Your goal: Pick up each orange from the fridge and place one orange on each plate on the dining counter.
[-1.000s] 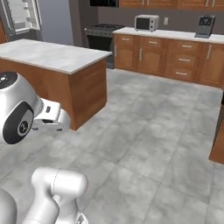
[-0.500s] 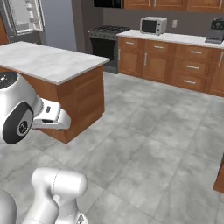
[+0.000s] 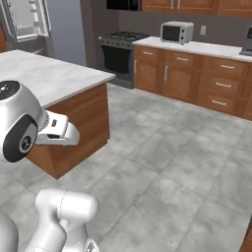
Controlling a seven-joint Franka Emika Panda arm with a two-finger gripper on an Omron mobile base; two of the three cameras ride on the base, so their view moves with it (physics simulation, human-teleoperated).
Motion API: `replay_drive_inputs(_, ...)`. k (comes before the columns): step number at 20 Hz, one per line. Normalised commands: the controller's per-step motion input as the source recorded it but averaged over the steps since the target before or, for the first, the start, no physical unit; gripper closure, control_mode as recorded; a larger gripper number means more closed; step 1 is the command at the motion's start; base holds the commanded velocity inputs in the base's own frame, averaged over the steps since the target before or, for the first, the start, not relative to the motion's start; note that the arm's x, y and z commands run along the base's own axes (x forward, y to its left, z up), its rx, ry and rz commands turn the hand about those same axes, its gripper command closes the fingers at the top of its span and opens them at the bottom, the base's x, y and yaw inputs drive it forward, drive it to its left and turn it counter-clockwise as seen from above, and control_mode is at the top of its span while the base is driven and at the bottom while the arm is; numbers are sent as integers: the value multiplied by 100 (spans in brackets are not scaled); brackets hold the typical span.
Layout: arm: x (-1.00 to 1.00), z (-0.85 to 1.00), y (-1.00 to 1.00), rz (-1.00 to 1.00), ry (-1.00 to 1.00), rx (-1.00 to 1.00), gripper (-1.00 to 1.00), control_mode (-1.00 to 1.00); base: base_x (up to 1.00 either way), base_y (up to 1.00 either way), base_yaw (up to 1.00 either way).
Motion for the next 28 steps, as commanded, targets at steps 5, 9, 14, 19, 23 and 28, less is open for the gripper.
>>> replay_drive_inputs(5,0,0,0,0,0,0,-100,100,100,-47,15)
replay_drive_inputs(9,0,0,0,0,0,0,-100,100,100,-43,14)
replay_drive_inputs(14,0,0,0,0,0,0,-100,100,100,-37,12)
replay_drive_inputs(19,0,0,0,0,0,0,-100,100,100,-43,13)
replay_drive_inputs(23,0,0,0,0,0,0,-100,100,100,-44,13)
replay_drive_inputs(28,0,0,0,0,0,0,-100,100,100,-39,22)
